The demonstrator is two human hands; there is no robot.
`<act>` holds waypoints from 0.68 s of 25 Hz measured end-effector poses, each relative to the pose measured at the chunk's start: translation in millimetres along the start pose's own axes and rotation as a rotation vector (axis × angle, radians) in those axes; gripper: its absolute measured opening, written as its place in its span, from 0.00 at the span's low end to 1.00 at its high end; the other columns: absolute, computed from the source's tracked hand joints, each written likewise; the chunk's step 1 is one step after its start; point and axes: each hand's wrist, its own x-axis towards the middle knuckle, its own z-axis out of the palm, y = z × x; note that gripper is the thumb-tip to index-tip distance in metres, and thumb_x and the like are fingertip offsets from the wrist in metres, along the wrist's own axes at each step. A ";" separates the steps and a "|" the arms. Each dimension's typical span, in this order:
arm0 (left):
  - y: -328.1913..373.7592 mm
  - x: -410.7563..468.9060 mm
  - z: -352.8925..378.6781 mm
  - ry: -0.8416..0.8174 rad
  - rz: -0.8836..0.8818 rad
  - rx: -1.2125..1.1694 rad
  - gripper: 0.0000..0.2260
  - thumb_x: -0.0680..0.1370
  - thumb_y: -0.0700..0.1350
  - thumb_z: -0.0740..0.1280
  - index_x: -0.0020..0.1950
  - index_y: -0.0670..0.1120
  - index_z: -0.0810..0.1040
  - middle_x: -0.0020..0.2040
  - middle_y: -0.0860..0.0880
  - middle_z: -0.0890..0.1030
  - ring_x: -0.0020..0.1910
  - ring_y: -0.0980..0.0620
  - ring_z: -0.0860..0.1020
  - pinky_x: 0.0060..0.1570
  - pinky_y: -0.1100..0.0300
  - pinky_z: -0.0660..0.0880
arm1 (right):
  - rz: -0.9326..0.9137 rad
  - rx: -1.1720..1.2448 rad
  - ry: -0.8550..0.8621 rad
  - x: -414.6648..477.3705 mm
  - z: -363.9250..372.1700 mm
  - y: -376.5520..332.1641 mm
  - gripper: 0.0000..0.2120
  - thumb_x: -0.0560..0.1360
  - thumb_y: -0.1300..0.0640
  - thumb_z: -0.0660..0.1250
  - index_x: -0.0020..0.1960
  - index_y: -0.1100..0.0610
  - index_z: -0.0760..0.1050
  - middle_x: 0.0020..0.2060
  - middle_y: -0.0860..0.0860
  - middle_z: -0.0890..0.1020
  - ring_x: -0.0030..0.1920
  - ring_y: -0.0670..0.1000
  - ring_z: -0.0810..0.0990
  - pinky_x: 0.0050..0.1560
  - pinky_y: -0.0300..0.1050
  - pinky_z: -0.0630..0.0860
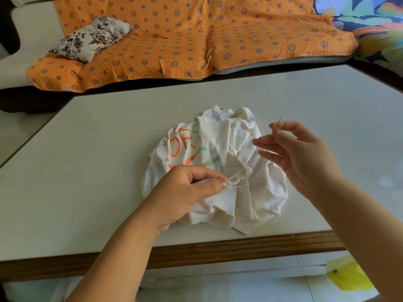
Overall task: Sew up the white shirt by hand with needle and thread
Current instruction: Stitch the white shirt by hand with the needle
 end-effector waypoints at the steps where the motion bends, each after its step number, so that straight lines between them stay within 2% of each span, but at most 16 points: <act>1: 0.0 0.2 0.0 -0.004 -0.007 -0.016 0.07 0.72 0.44 0.73 0.40 0.56 0.87 0.43 0.55 0.86 0.49 0.62 0.82 0.53 0.64 0.72 | -0.065 -0.126 0.046 2.7 -3.2 1.4 0.05 0.80 0.60 0.63 0.48 0.54 0.76 0.36 0.53 0.85 0.47 0.54 0.86 0.58 0.52 0.79; 3: 0.6 0.1 -0.1 -0.010 -0.015 -0.055 0.04 0.68 0.48 0.73 0.40 0.55 0.87 0.43 0.54 0.86 0.47 0.61 0.82 0.53 0.64 0.72 | -0.200 -0.397 0.123 7.9 -10.7 4.4 0.05 0.80 0.57 0.65 0.47 0.49 0.77 0.37 0.49 0.85 0.43 0.46 0.85 0.51 0.42 0.78; 5: 0.8 -0.7 -0.7 -0.023 -0.016 -0.081 0.06 0.65 0.50 0.72 0.39 0.54 0.87 0.42 0.54 0.86 0.46 0.62 0.82 0.52 0.65 0.72 | -0.272 -0.590 0.170 12.2 -17.7 5.9 0.04 0.80 0.55 0.64 0.48 0.49 0.77 0.37 0.45 0.84 0.37 0.37 0.82 0.37 0.31 0.73; 6: 0.8 -0.8 -1.5 -0.030 -0.018 -0.085 0.06 0.65 0.50 0.73 0.39 0.54 0.87 0.42 0.54 0.86 0.46 0.62 0.82 0.51 0.66 0.72 | -0.287 -0.649 0.189 15.1 -21.5 6.7 0.04 0.80 0.55 0.63 0.50 0.49 0.77 0.38 0.44 0.84 0.37 0.36 0.81 0.33 0.31 0.70; 9: -0.2 -0.6 -4.9 -0.057 -0.023 -0.102 0.04 0.66 0.47 0.77 0.40 0.55 0.87 0.42 0.54 0.86 0.47 0.62 0.81 0.52 0.66 0.72 | -0.278 -0.748 0.230 24.6 -33.8 9.7 0.06 0.80 0.57 0.61 0.50 0.49 0.77 0.40 0.44 0.83 0.43 0.41 0.81 0.35 0.38 0.69; 12: -2.0 -0.3 -8.7 -0.061 -0.027 -0.123 0.05 0.67 0.47 0.72 0.40 0.55 0.87 0.42 0.55 0.86 0.47 0.62 0.81 0.52 0.67 0.72 | -0.224 -0.810 0.255 31.9 -43.1 11.5 0.07 0.80 0.56 0.61 0.48 0.46 0.76 0.39 0.44 0.83 0.44 0.46 0.81 0.35 0.40 0.69; 17: -2.5 -1.1 -13.7 -0.064 -0.032 -0.158 0.05 0.68 0.46 0.71 0.39 0.53 0.87 0.41 0.54 0.86 0.46 0.62 0.82 0.47 0.71 0.74 | -0.150 -0.922 0.269 36.2 -52.4 15.2 0.08 0.80 0.56 0.60 0.49 0.46 0.77 0.40 0.46 0.82 0.44 0.52 0.80 0.35 0.42 0.70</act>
